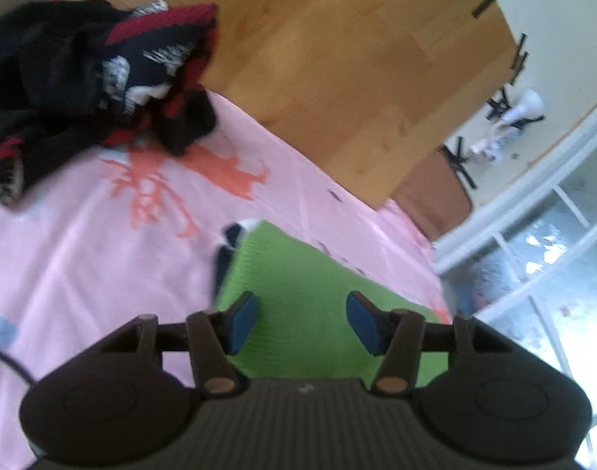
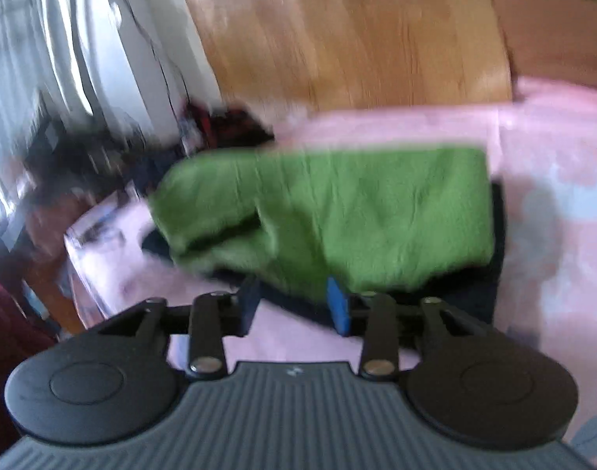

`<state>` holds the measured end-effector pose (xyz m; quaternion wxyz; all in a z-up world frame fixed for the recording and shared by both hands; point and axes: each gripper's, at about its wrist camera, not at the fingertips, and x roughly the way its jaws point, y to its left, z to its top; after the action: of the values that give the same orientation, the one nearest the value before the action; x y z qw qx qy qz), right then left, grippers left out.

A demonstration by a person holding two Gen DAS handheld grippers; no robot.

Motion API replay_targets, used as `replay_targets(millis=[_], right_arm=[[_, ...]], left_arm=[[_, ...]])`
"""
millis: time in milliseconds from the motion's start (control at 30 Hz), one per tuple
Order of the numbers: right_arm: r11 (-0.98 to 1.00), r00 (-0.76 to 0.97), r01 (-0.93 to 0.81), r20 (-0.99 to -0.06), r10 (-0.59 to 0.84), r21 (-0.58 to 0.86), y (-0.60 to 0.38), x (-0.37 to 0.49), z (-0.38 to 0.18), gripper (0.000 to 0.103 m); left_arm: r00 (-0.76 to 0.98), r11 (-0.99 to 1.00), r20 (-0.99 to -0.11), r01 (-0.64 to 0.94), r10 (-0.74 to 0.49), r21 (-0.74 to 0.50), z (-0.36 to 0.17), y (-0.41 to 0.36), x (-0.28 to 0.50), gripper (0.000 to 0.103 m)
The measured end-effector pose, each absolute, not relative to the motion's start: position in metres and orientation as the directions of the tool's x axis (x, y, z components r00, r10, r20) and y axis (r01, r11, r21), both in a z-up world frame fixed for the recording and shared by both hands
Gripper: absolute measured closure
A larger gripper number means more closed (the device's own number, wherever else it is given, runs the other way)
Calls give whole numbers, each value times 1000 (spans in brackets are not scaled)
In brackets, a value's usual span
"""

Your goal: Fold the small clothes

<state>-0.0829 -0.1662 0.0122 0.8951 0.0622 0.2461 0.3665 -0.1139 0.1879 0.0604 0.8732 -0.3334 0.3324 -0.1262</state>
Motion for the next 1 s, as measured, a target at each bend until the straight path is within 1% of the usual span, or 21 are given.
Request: replay_targets(millis=[67,100,133,167,200,233,267,300,333,367,400,467,567,600,633,700,767,800,833,867,1000], right_arm=[[745,666,-592,-334,667,306,-181,-83,27,58],[766,706,-555,-303,640,325,-192,-81,33,53],[789,745,-509,-284,604,344,-202,-77,36,49],[816,784,-451,-276,556,361,-211,-73,35,42],[844,820,-381,-282,497,379,-219,-67,31,39],[858,836,-329,-300,459,395,-223,-61,26,39],[863,836,-288,-330,438,415,-224,-51,19,40],[859,825,-265,-358,437,438,-224,-44,12,46],[850,805,-258,-384,452,459,-222,-39,5,56],[839,780,-261,-407,475,478,-217,-33,-1,87],[840,779,-261,-410,475,477,-212,-32,-1,87],[837,808,-283,-354,471,468,-215,-43,10,88],[840,839,-309,-286,462,446,-226,-64,28,93],[848,842,-309,-290,454,432,-229,-68,30,93],[859,842,-299,-309,443,416,-226,-68,27,93],[876,817,-277,-384,431,394,-218,-62,12,89],[889,780,-267,-458,426,372,-208,-52,-4,83],[901,789,-258,-462,405,350,-206,-52,-5,76],[906,804,-250,-448,391,343,-208,-52,0,72],[908,822,-240,-425,378,343,-210,-52,5,67],[892,870,-261,-310,383,369,-213,-48,33,65]], left_arm=[[763,743,-493,-26,-417,-669,58,196,-114,40],[767,736,-490,-33,-415,-676,55,199,-113,34],[765,729,-489,-39,-419,-684,51,202,-111,32],[757,721,-493,-42,-429,-692,47,201,-108,32],[744,713,-494,-35,-449,-701,43,198,-104,41],[729,706,-493,-19,-475,-708,40,194,-100,60],[713,709,-499,-3,-493,-705,38,189,-97,71],[703,718,-506,10,-500,-696,38,184,-95,89],[701,725,-509,16,-499,-689,40,181,-95,91],[702,725,-506,20,-500,-689,42,180,-96,92],[703,717,-497,28,-510,-696,46,181,-99,92],[702,711,-484,45,-523,-702,54,182,-106,93],[692,745,-521,35,-499,-667,54,180,-110,93],[682,758,-545,19,-487,-653,48,179,-108,92],[670,770,-575,-9,-469,-638,40,179,-105,88],[655,767,-609,-68,-448,-638,25,183,-100,80],[663,746,-585,-61,-467,-663,27,187,-105,76],[676,747,-576,-55,-460,-662,34,190,-109,69],[705,748,-554,-51,-443,-662,42,195,-116,61],[736,742,-523,-43,-429,-669,52,200,-122,59],[814,708,-397,24,-423,-706,84,205,-123,57]])
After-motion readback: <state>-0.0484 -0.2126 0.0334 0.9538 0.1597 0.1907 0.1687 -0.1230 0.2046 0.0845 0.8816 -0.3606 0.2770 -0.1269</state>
